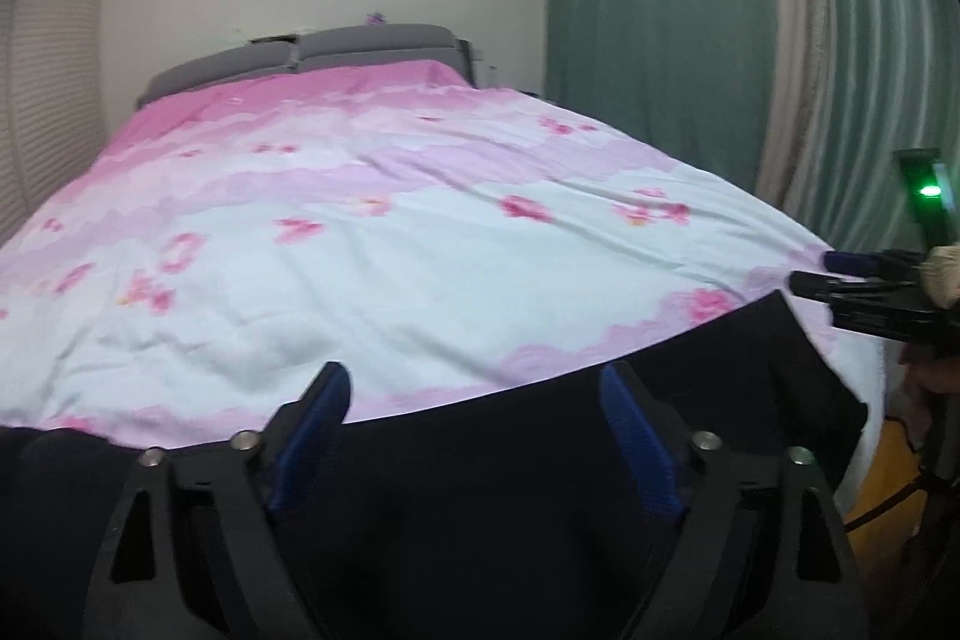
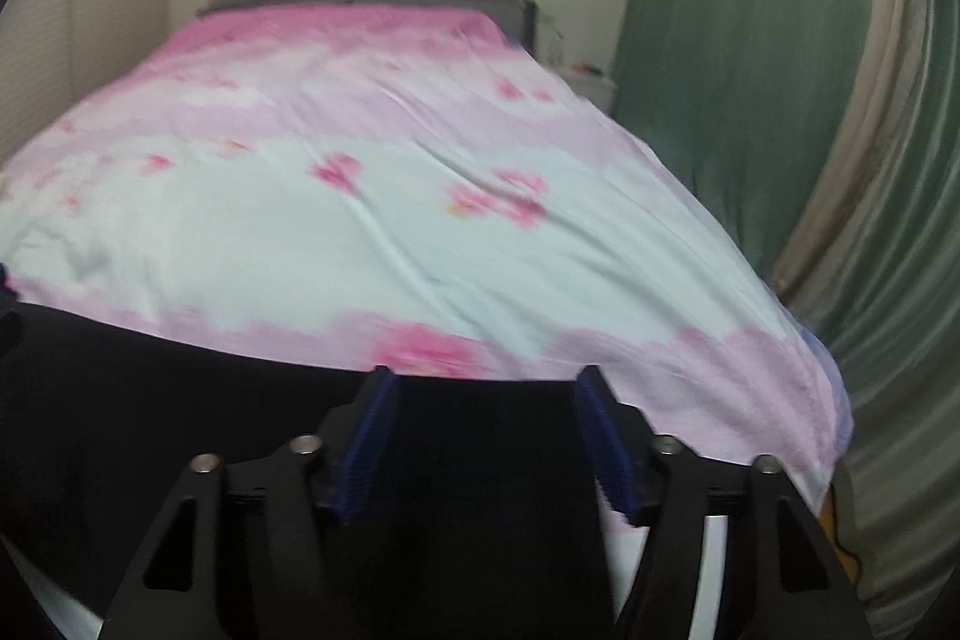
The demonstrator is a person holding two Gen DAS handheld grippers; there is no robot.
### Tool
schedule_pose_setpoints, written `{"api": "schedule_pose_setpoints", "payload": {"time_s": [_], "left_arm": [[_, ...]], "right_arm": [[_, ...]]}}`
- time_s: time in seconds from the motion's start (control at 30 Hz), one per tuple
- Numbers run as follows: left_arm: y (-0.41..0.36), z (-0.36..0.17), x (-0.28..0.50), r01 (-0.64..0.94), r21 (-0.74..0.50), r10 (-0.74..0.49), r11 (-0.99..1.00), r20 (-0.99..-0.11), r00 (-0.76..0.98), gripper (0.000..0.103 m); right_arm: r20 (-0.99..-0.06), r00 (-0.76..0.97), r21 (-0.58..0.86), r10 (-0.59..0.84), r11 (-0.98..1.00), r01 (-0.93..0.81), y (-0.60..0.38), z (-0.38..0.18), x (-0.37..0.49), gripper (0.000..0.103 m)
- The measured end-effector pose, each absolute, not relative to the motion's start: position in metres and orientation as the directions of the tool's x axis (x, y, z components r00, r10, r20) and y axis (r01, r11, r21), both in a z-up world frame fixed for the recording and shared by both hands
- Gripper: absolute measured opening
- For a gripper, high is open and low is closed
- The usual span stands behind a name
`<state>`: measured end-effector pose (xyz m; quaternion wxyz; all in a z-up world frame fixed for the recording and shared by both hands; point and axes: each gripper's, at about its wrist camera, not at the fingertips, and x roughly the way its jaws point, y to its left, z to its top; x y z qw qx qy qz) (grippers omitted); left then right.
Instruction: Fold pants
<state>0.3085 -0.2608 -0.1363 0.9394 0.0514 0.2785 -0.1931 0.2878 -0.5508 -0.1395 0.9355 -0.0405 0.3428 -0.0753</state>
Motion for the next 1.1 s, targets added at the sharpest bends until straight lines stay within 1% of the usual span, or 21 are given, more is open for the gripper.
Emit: {"api": "schedule_pose_setpoints", "payload": {"time_s": [0.07,0.17,0.33,0.43,0.5,0.6,0.7,0.73,0.83,0.97,1.1], "left_arm": [[-0.235,-0.133,0.305,0.371,-0.004,-0.313,0.929,-0.543,0.779,0.088],[-0.185,-0.129,0.3,0.322,0.024,-0.258,0.946,-0.546,0.797,0.088],[-0.091,-0.123,0.288,0.192,0.061,-0.13,0.98,-0.533,0.836,0.09],[-0.042,-0.118,0.287,0.09,0.056,-0.05,0.994,-0.505,0.861,0.092],[-0.015,-0.114,0.29,0.023,0.048,0.003,0.999,-0.481,0.877,0.095],[0.028,-0.109,0.304,-0.086,0.024,0.087,0.996,-0.453,0.887,0.098],[0.059,-0.112,0.317,-0.167,-0.007,0.146,0.986,-0.456,0.878,0.101],[0.066,-0.114,0.321,-0.183,-0.014,0.156,0.983,-0.462,0.873,0.101],[0.083,-0.125,0.333,-0.232,-0.038,0.184,0.972,-0.493,0.851,0.101],[0.09,-0.138,0.339,-0.277,-0.055,0.21,0.959,-0.518,0.829,0.101],[0.082,-0.141,0.338,-0.265,-0.045,0.206,0.963,-0.51,0.835,0.101]], "right_arm": [[-0.622,0.772,-0.107,-0.133,0.991,0.084,-0.524,-0.134,0.281,0.07],[-0.614,0.788,-0.064,-0.031,0.998,-0.01,-0.471,-0.128,0.279,0.076],[-0.621,0.743,0.022,0.249,0.953,-0.301,-0.368,-0.121,0.317,0.076],[-0.607,0.697,0.032,0.382,0.888,-0.458,-0.301,-0.117,0.356,0.076],[-0.619,0.653,0.002,0.436,0.832,-0.554,-0.257,-0.121,0.383,0.075],[-0.683,0.53,-0.02,0.503,0.712,-0.701,-0.196,-0.138,0.426,0.075],[-0.763,0.4,-0.032,0.508,0.588,-0.808,-0.15,-0.163,0.455,0.074],[-0.782,0.363,-0.025,0.507,0.556,-0.831,-0.14,-0.168,0.461,0.072],[-0.836,0.234,0.015,0.496,0.447,-0.894,-0.119,-0.187,0.473,0.072],[-0.878,0.115,0.045,0.464,0.319,-0.947,-0.107,-0.201,0.467,0.072],[-0.889,0.066,0.066,0.454,0.269,-0.961,-0.092,-0.208,0.468,0.064]]}}
